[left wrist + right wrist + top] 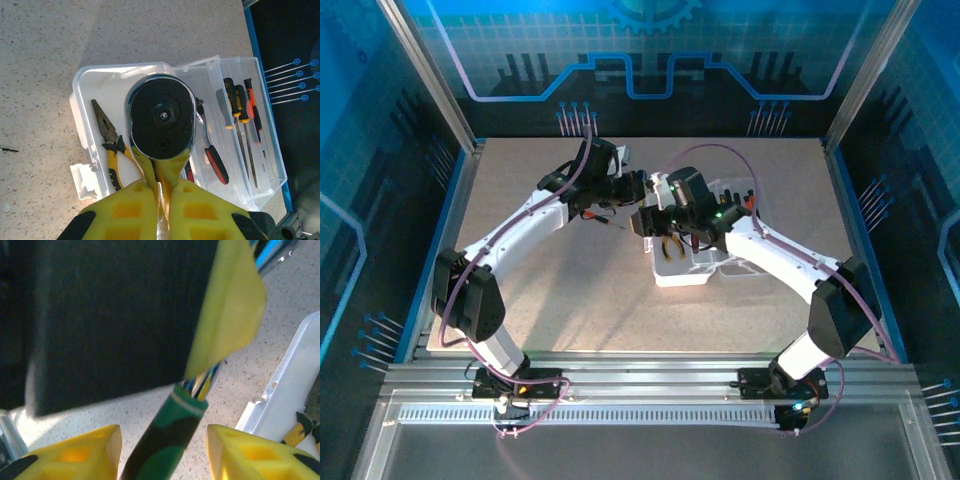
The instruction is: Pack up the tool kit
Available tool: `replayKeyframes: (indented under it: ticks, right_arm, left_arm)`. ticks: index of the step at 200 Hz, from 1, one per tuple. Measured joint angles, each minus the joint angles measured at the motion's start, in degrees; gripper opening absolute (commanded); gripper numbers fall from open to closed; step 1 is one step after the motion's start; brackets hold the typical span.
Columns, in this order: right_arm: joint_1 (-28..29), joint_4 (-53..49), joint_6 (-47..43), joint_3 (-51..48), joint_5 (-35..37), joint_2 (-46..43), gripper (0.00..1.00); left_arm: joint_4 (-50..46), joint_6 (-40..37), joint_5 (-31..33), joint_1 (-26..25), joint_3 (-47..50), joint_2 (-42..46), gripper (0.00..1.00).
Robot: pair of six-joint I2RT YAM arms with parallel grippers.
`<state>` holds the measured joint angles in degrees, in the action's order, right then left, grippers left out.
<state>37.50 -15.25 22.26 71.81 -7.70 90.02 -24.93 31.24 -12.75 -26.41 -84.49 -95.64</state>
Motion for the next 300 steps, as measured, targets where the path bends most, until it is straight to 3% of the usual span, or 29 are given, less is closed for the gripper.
replayKeyframes:
  ticks: [43, 51, 67, 95, 98, 101, 162, 193, 214, 258, 300]
  right_arm:
    - [-0.3, 0.3, 2.3, 0.3, 2.6, 0.9, 0.00]
    - [-0.3, 0.3, 2.9, 0.4, 2.9, 0.9, 0.00]
    - [-0.3, 0.2, 3.1, 0.6, 3.0, 0.9, 0.00]
    - [-0.3, -0.3, 2.3, 0.6, 2.8, 0.8, 0.00]
    - [-0.4, -0.4, 2.2, 0.6, 2.8, 0.7, 0.00]
    - [-0.5, -0.4, 2.1, 0.6, 2.8, 0.5, 0.00]
    - [-5.7, -6.4, -1.0, -3.3, 3.8, -7.4, 0.00]
    - [-10.0, -13.0, -3.9, -3.6, 9.2, -9.4, 0.00]
    - [-11.5, -17.3, -5.8, -3.7, 13.4, -9.3, 0.00]
    - [-13.5, -20.6, -7.9, -4.4, 18.4, -7.1, 0.00]
    - [-13.6, -20.6, -8.0, -4.6, 19.3, -2.3, 0.00]
  left_arm:
    - [0.0, 0.0, 0.5, 0.0, 0.2, 0.8, 0.00]
    - [0.0, 0.0, 0.7, 0.0, 0.3, 1.0, 0.02]
    - [0.0, -0.1, 0.7, 0.0, 0.3, 1.2, 0.22]
    - [-0.8, -2.3, 1.7, -0.3, 0.0, 2.0, 0.86]
    - [-1.4, -2.6, 2.1, -0.3, -0.1, 2.1, 0.96]
    - [-1.9, -3.0, 2.4, -0.3, -0.1, 2.3, 0.99]
    - [-8.0, -12.3, 11.9, 5.8, -7.0, 9.2, 0.99]
    - [-11.4, -15.0, 18.4, 11.7, -5.8, 10.3, 0.99]
    - [-13.2, -15.7, 22.0, 12.9, -1.2, 6.9, 0.99]
    - [-15.7, -16.2, 22.6, 12.9, 9.0, -0.8, 0.99]
    - [-15.0, -16.2, 21.8, 12.8, 9.5, -1.0, 0.99]
